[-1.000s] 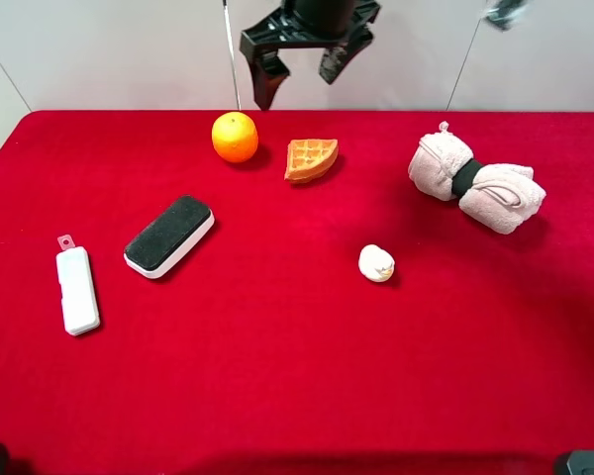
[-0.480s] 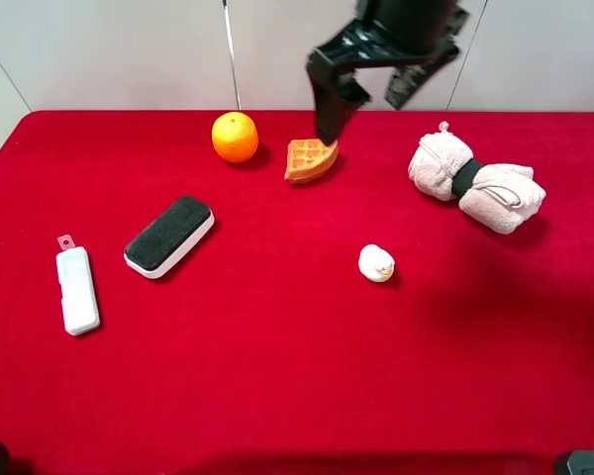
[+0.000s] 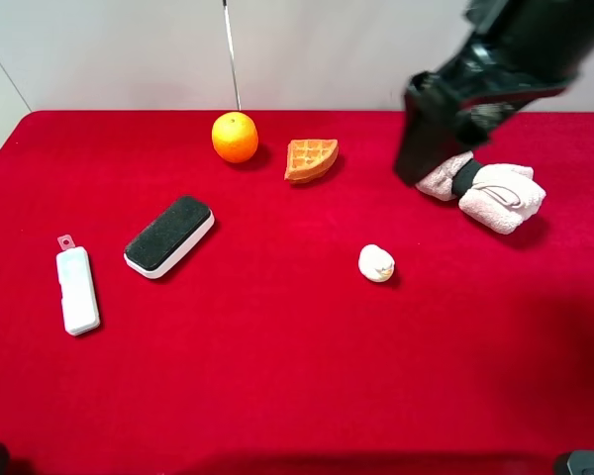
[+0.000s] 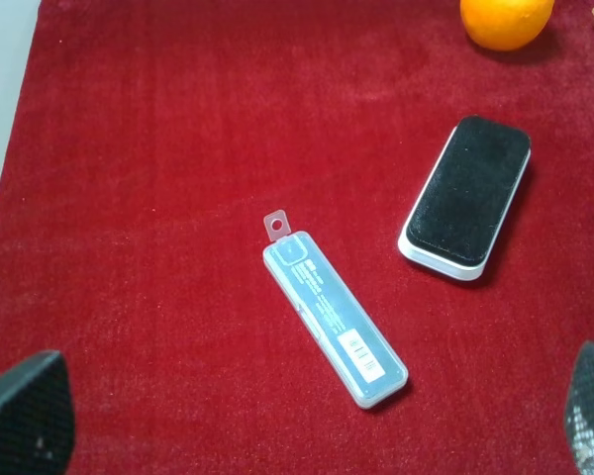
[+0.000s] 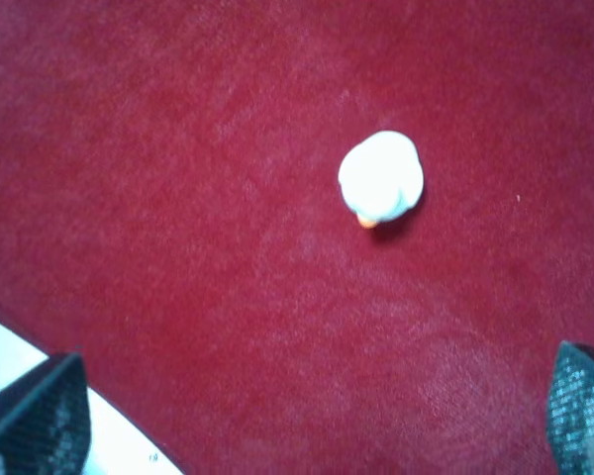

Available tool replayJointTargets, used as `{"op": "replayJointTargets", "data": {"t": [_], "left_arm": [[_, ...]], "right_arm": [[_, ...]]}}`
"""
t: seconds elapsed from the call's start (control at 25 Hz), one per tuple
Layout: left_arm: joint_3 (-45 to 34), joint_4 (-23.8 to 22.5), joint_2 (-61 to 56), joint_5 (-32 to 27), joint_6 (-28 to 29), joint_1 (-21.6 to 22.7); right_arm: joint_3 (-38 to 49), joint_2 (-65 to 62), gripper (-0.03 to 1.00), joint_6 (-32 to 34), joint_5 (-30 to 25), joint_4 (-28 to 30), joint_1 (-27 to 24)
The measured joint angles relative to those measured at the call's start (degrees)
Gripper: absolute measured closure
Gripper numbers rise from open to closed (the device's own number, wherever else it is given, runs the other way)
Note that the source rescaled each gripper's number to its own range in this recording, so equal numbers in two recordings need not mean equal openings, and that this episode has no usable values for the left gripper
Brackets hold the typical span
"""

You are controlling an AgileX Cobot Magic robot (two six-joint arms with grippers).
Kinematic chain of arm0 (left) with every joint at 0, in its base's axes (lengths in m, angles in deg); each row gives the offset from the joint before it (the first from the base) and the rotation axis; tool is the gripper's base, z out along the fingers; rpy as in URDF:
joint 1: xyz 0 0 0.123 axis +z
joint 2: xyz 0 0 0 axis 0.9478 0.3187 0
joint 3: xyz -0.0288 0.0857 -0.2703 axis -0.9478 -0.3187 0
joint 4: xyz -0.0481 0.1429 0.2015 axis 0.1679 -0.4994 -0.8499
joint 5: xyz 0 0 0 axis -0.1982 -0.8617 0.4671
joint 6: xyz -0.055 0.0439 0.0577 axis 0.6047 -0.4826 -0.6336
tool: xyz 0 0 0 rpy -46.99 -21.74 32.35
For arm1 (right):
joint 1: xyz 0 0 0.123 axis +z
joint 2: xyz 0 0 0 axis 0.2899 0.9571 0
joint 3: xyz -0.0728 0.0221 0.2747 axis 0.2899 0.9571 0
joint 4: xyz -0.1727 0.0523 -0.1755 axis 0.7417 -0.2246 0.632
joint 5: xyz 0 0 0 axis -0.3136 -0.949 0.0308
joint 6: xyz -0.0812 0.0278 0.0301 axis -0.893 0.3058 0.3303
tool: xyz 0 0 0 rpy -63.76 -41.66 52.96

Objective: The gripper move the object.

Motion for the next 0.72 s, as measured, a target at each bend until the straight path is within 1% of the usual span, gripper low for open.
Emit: {"op": "replayJointTargets", "data": {"t": [0.52,0.72], "left_arm": [[0.0,0.0,0.0,0.0,0.0,0.0],[0.0,0.0,0.0,0.0,0.0,0.0]], "right_arm": [[9.4,-24.7,-0.02,0.0,-0.2,0.0,0.0],[14.8,-34.4,-0.02,0.0,-0.3,0.0,0.0]]}}
